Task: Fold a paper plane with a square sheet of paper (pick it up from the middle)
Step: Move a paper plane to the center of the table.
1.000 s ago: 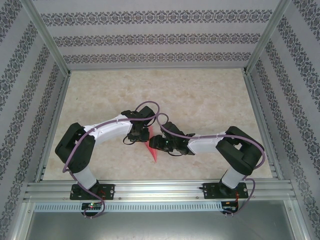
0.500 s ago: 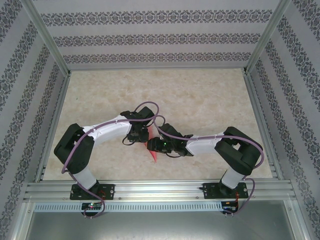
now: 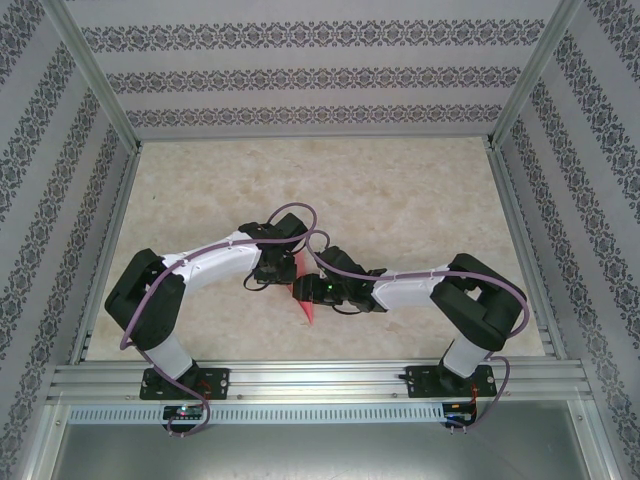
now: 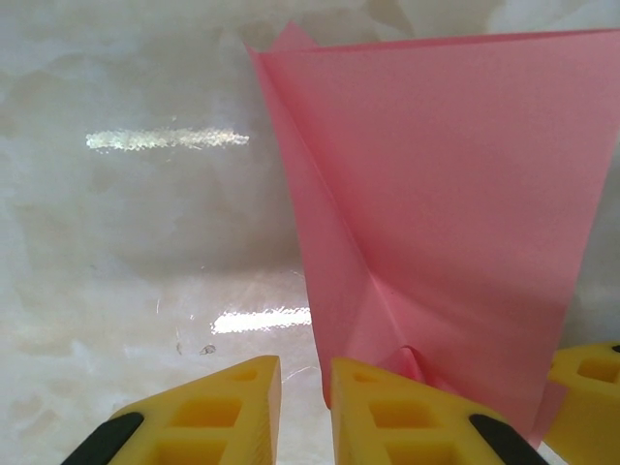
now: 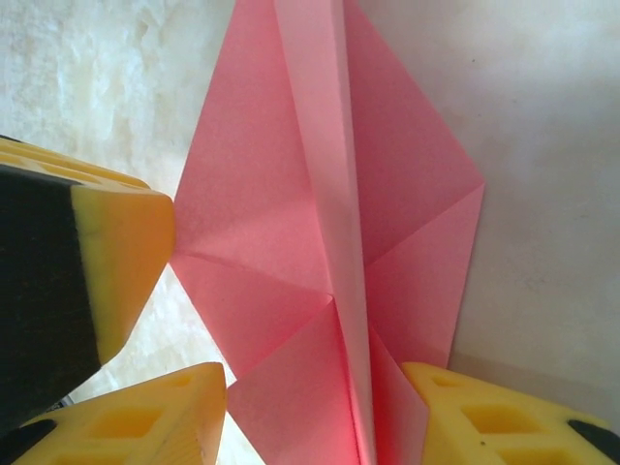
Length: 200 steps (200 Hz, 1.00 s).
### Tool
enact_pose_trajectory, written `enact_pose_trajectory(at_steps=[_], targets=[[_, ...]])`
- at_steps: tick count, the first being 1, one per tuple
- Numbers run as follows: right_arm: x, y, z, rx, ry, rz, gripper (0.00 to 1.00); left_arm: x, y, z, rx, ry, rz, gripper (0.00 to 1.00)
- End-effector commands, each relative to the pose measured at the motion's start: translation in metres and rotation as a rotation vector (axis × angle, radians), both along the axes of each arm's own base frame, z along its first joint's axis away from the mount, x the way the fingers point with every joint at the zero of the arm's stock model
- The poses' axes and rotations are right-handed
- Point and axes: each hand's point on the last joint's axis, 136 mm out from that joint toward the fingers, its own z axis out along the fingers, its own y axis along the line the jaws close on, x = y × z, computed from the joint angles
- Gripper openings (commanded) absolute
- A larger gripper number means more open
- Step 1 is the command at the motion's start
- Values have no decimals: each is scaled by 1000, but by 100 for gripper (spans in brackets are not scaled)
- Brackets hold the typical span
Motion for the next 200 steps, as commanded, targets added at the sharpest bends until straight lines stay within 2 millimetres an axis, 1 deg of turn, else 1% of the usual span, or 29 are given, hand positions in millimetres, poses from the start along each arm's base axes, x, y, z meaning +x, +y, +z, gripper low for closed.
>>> enact_pose_trajectory(at_steps=[1, 27, 35, 57, 93, 106, 120, 133, 141, 150, 159, 178, 192, 200], targets=[[10, 1, 19, 27, -77, -7, 52, 6, 1, 8, -13, -42, 17, 21], [8, 8, 21, 43, -73, 31, 53, 5, 2, 7, -14, -41, 19, 19], [7, 8, 17, 25, -64, 35, 53, 5, 1, 7, -16, -40, 19, 18], [6, 7, 8, 2, -47, 36, 49, 6, 0, 8, -17, -44, 19, 18], [2, 7, -6, -43, -25, 52, 37, 6, 1, 9, -16, -47, 19, 17], [1, 5, -10, -74, -24, 54, 31, 6, 1, 9, -14, -46, 18, 17], [1, 4, -12, -95, -23, 61, 27, 6, 2, 8, -13, -45, 20, 17], [1, 4, -13, -120, -26, 68, 20, 6, 1, 8, -18, -43, 18, 17], [1, 5, -13, -123, -29, 75, 19, 5, 1, 9, -19, -44, 19, 17], [2, 4, -13, -137, -31, 73, 13, 5, 1, 10, -25, -47, 19, 17], [4, 3, -10, -146, -37, 66, 10, 6, 0, 13, -33, -54, 20, 17], [8, 1, 5, -156, -68, 53, 8, 8, -4, 25, -75, -85, 28, 19], [14, -11, 17, -229, -97, 23, 7, 11, -8, 40, -121, -124, 33, 23], [19, -22, 24, -287, -115, -3, 8, 13, -9, 50, -144, -152, 43, 26]])
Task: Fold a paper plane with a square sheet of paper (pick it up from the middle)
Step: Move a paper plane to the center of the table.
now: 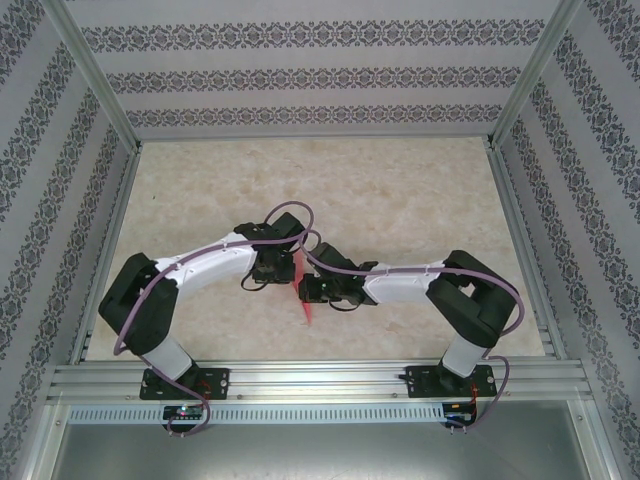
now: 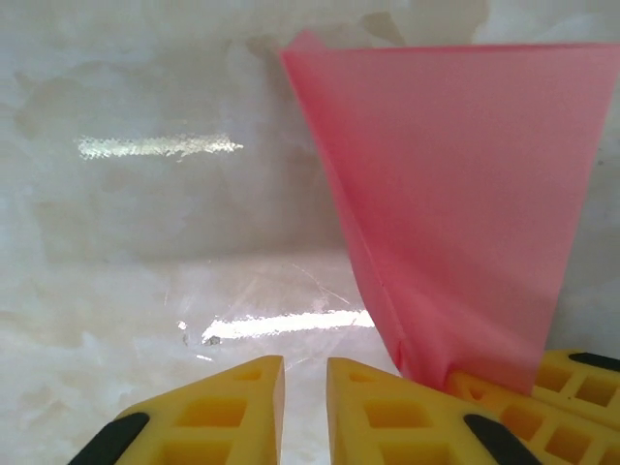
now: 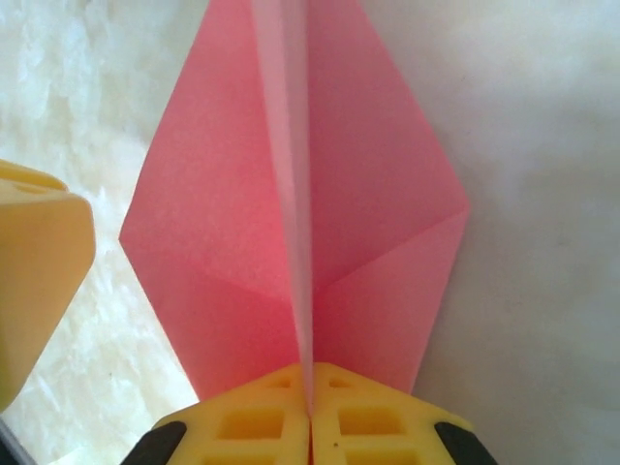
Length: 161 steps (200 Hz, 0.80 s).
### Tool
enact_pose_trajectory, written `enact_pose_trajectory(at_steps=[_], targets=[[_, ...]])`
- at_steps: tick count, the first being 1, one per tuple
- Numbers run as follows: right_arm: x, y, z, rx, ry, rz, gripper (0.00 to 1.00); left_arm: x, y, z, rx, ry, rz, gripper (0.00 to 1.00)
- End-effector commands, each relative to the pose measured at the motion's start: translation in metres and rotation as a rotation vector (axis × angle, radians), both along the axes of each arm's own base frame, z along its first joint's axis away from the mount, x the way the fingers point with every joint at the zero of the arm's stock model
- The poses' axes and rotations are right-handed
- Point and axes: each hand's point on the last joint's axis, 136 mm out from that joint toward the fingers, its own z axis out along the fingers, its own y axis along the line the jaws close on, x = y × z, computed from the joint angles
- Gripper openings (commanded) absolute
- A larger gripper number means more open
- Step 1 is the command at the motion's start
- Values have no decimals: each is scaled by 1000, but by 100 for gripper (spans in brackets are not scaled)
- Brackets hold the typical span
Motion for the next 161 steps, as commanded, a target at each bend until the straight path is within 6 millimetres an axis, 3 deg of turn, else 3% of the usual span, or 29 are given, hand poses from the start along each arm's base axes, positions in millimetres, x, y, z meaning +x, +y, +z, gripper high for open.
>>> enact_pose_trajectory(at_steps=[1, 28, 47, 72, 97, 161], targets=[[13, -20, 30, -129, -96, -43, 8, 14, -9, 38, -111, -120, 33, 26], [28, -62, 52, -357, -159, -145, 8, 20, 2, 68, -140, -214, 78, 34], [33, -75, 59, -445, -159, -182, 8, 23, 17, 80, -145, -264, 129, 36], [41, -70, 58, -490, -145, -183, 11, 23, 37, 76, -163, -260, 204, 37], [45, -63, 43, -544, -106, -158, 11, 20, 49, 66, -187, -232, 252, 37], [46, -51, 1, -571, -32, -124, 12, 20, 59, 55, -190, -207, 275, 36]])
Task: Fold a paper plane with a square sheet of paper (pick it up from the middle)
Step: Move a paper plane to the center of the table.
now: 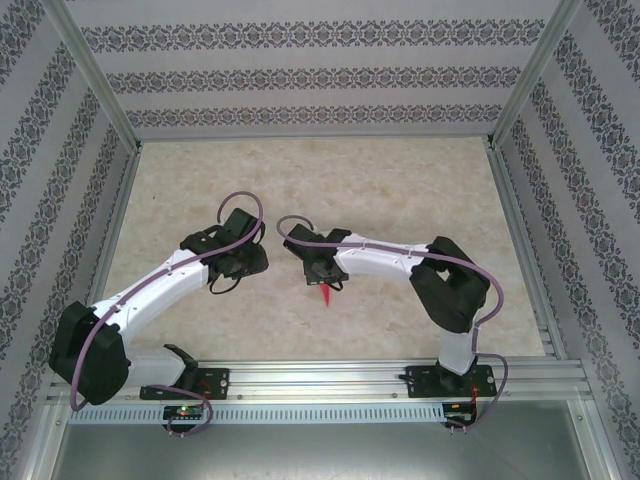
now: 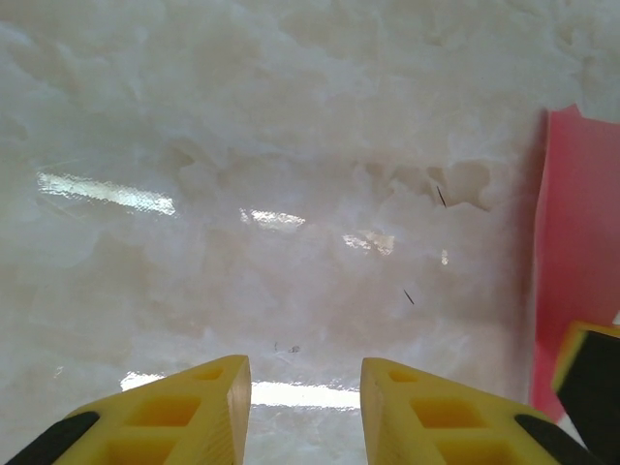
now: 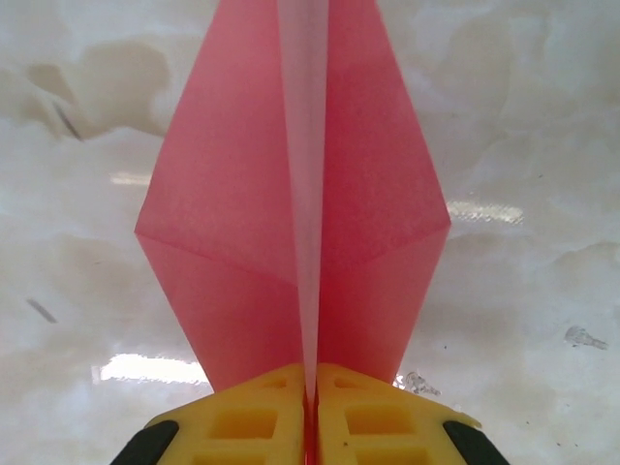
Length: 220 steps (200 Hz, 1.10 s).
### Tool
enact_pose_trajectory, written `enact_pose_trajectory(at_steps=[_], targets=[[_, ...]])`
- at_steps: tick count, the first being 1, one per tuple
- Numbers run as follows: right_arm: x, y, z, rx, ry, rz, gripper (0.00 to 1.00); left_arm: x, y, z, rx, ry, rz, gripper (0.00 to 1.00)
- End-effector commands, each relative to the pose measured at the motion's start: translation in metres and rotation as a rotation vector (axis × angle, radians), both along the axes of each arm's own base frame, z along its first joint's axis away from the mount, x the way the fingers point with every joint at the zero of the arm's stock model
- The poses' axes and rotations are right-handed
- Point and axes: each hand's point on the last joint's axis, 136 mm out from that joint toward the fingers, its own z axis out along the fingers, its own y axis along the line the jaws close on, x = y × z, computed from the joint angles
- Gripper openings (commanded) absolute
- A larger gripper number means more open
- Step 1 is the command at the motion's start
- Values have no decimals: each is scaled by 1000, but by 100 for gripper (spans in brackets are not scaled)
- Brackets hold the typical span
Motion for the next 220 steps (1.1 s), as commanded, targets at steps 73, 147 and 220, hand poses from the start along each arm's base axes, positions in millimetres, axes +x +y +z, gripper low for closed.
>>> enact_pose_trajectory(at_steps=[73, 147, 220], targets=[[-3, 1, -25, -2, 54, 1, 26, 11, -2, -3, -48, -4, 14, 37], [-24, -11, -69, -33, 142, -57, 39, 12, -4, -8, -51, 13, 3, 36], [9, -6, -35, 13, 39, -74, 48, 16, -11, -7, -68, 23, -13, 36]])
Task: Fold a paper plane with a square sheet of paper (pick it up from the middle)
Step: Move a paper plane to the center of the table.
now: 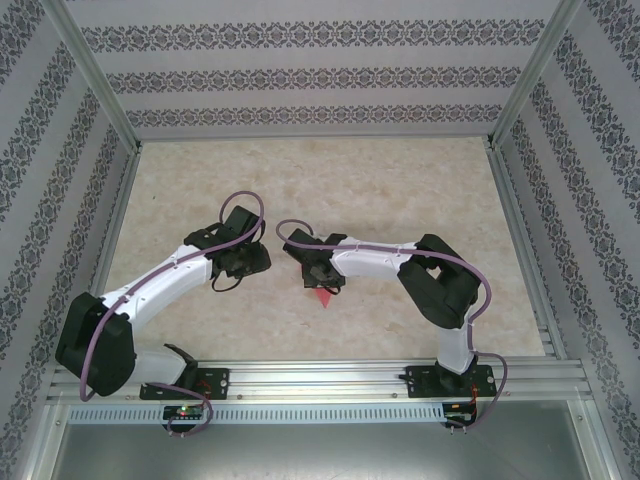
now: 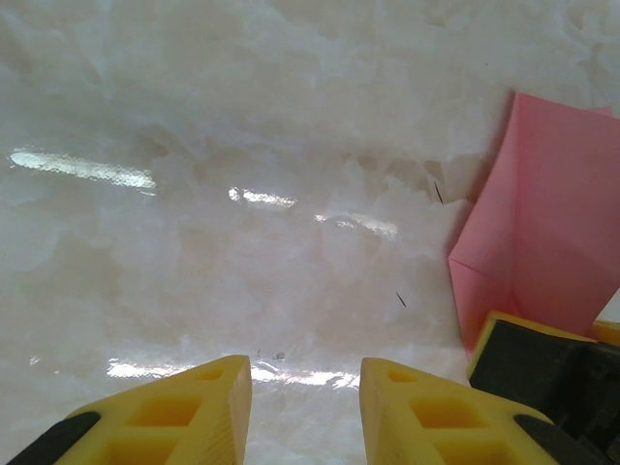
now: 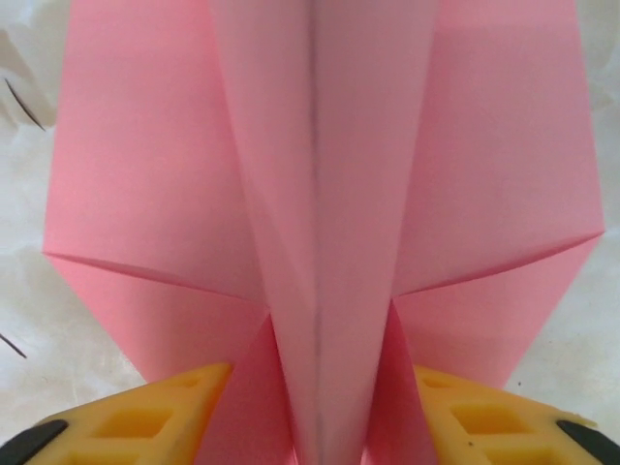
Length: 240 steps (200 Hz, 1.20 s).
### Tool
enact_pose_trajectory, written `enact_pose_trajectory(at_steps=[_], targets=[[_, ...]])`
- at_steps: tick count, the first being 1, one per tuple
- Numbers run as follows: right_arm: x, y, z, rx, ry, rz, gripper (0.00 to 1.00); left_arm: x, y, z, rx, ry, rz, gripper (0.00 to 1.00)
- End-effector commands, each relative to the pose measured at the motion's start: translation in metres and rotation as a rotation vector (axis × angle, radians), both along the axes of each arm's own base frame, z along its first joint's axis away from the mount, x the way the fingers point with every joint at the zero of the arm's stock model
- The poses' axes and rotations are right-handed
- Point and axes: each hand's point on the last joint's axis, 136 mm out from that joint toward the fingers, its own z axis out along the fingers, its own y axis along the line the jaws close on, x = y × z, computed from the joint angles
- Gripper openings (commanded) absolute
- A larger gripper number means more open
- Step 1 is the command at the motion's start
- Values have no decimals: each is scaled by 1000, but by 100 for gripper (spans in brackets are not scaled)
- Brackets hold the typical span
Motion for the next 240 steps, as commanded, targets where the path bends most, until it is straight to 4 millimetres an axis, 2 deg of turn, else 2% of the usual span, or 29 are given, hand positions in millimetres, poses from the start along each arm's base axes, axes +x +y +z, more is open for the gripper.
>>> enact_pose_trajectory(at_steps=[1, 34, 51, 82, 121, 141, 172, 185, 202, 240], targets=[[8, -13, -12, -37, 12, -36, 48, 11, -5, 7, -25, -29, -8, 36], [-11, -17, -56, -100, 106, -36, 48, 11, -4, 6, -22, -29, -11, 36], [-17, -14, -68, -122, 129, -37, 48, 11, -4, 5, -19, -27, -10, 36], [-3, -10, -63, -124, 103, -57, 48, 14, 0, 7, 4, -29, 4, 35], [17, -9, -50, -83, 82, -71, 49, 18, 14, 33, 38, -124, 39, 36], [24, -1, -30, -63, 53, -45, 50, 18, 21, 41, 53, -158, 57, 37], [38, 7, 16, -18, -31, -22, 57, 15, 27, 43, 66, -178, 69, 37], [42, 7, 35, -16, -67, -18, 63, 15, 27, 43, 66, -180, 69, 37], [46, 6, 55, -11, -104, -13, 65, 15, 28, 44, 67, -184, 71, 37], [50, 1, 88, 4, -170, -20, 68, 15, 28, 45, 71, -188, 70, 37]])
